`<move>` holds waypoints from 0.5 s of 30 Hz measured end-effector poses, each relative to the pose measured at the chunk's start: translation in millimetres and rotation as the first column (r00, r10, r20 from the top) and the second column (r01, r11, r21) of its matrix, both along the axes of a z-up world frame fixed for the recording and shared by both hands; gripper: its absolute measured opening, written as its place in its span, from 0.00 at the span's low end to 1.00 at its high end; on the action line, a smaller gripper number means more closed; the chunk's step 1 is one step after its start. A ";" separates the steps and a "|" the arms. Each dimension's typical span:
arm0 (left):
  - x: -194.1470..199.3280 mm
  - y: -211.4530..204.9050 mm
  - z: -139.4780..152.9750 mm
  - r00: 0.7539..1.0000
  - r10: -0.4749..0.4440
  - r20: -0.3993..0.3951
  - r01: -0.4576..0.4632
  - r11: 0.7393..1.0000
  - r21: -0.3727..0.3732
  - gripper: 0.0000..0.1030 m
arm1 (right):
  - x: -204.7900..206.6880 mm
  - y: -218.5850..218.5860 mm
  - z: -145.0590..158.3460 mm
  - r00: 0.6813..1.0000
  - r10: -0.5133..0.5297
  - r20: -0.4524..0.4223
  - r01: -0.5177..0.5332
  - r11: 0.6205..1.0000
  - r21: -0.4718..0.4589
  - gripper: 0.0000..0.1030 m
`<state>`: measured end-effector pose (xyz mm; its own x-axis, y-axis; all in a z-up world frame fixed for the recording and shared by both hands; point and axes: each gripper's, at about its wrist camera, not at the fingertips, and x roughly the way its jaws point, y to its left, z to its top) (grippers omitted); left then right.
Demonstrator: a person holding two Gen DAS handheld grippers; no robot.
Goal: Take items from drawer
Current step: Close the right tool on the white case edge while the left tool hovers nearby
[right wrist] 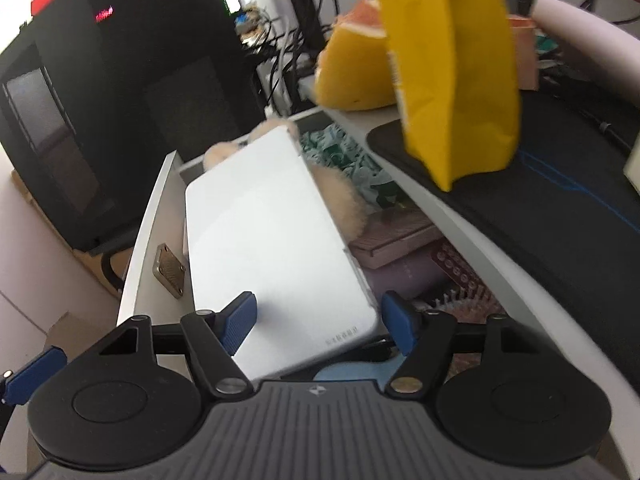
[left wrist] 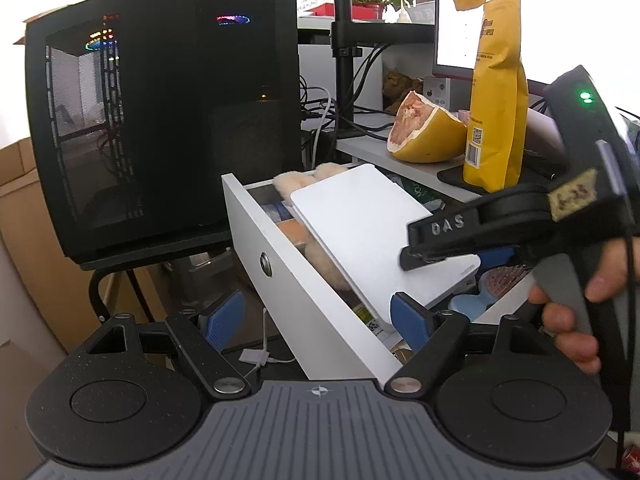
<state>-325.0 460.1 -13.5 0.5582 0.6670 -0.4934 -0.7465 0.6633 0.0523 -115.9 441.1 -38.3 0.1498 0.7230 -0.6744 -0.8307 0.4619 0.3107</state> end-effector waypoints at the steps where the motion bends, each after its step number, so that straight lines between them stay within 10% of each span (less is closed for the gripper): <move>1: -0.4 0.4 -0.1 1.000 0.000 0.001 0.000 1.000 -0.002 0.82 | 3.6 0.7 -0.8 1.000 -0.003 -0.024 0.003 1.000 0.006 0.64; 15: 0.1 5.0 -2.1 1.000 0.004 -0.005 -0.004 1.000 -0.029 0.83 | 17.9 -9.2 -1.3 0.971 0.050 -0.232 -0.027 0.995 0.098 0.26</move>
<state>-324.9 465.1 -15.5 0.5527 0.6547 -0.5157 -0.7491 0.6614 0.0369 -97.9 431.9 -39.6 -0.0331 0.7867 -0.6164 -0.7465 0.3907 0.5387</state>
